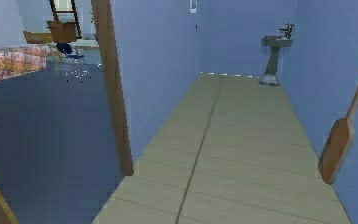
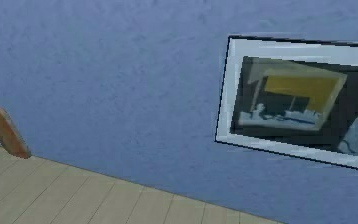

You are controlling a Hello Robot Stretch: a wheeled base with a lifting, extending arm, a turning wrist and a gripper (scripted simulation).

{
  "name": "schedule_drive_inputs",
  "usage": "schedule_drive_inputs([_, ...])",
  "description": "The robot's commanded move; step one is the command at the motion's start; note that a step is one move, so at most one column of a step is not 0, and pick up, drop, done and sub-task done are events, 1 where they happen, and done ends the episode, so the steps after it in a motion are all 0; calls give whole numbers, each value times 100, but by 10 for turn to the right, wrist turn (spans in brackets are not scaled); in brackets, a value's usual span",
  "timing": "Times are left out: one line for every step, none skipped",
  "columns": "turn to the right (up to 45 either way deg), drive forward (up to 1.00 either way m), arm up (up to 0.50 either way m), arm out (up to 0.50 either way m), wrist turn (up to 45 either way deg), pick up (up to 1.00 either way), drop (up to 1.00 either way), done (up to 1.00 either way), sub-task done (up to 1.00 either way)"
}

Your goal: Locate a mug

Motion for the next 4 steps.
schedule_drive_inputs([0, 70, 0, 0, 0, 0, 0, 0, 0])
schedule_drive_inputs([-450, 0, 0, 0, 0, 0, 0, 0, 0])
schedule_drive_inputs([-90, 0, 0, 0, 0, 0, 0, 0, 0])
schedule_drive_inputs([0, 90, 0, 0, 0, 0, 0, 0, 0])
